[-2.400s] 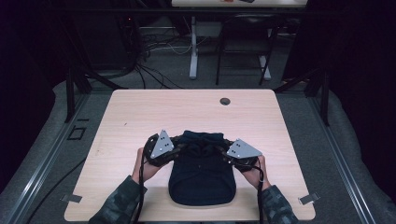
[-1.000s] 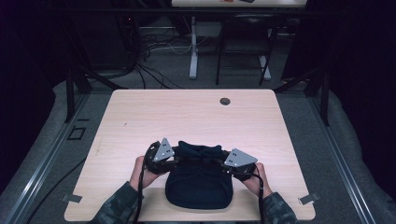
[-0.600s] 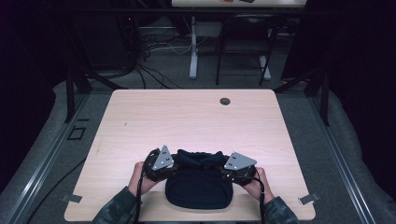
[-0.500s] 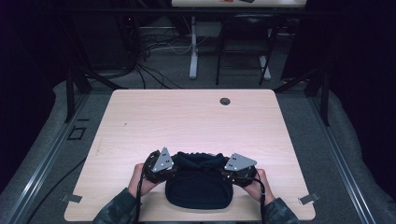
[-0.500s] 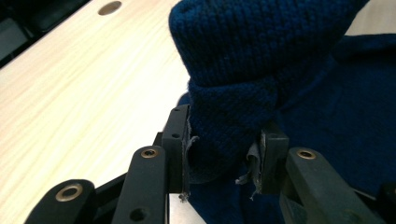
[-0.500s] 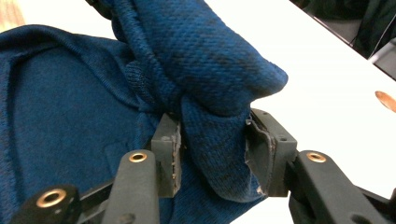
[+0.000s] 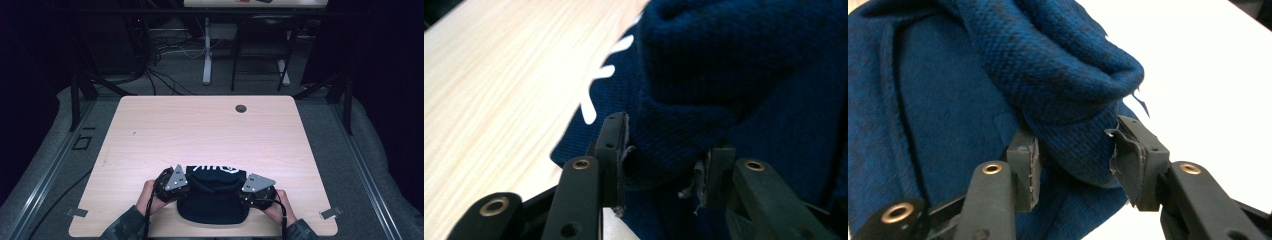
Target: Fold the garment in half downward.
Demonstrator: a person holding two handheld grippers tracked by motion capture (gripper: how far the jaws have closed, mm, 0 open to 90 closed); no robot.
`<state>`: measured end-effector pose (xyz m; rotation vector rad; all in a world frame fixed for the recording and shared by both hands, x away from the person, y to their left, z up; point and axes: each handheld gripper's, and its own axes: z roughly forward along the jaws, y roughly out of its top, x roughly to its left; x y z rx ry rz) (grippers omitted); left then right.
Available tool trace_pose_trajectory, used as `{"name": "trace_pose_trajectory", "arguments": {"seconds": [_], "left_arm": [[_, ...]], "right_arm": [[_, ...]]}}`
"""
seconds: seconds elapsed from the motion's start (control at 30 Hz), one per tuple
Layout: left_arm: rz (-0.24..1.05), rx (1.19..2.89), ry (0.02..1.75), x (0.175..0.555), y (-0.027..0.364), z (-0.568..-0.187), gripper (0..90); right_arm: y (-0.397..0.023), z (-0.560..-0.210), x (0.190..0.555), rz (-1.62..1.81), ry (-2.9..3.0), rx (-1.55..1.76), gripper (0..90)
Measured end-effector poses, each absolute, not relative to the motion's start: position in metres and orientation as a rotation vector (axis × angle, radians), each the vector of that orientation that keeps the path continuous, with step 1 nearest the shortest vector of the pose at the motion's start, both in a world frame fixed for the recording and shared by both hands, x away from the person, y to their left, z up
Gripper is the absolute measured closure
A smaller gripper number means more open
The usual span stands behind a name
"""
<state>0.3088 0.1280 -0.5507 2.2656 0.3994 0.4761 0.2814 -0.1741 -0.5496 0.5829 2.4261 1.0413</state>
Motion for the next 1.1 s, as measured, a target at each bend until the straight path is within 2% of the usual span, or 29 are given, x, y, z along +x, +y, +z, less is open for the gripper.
{"name": "trace_pose_trajectory", "arguments": {"seconds": [0.23,0.43,0.6,0.87,0.97,1.1], "left_arm": [[0.429,2.301,0.39,0.305,0.128,-0.556,54.9],[0.405,2.294,0.426,0.305,0.133,-0.548,42.9],[0.364,2.204,0.483,0.304,0.144,-0.533,43.0],[0.334,2.154,0.485,0.301,0.152,-0.519,39.7],[0.302,2.079,0.503,0.3,0.156,-0.512,39.4],[0.346,2.036,0.575,0.303,0.155,-0.514,38.4]], "right_arm": [[-0.178,-0.555,0.276,1.02,2.447,0.575,56.2],[-0.179,-0.557,0.273,0.988,2.452,0.551,61.5],[-0.181,-0.557,0.272,0.993,2.456,0.547,62.5],[-0.184,-0.558,0.272,0.976,2.454,0.551,62.9],[-0.184,-0.558,0.272,0.966,2.458,0.545,62.9],[-0.181,-0.56,0.272,0.944,2.477,0.522,62.9]]}}
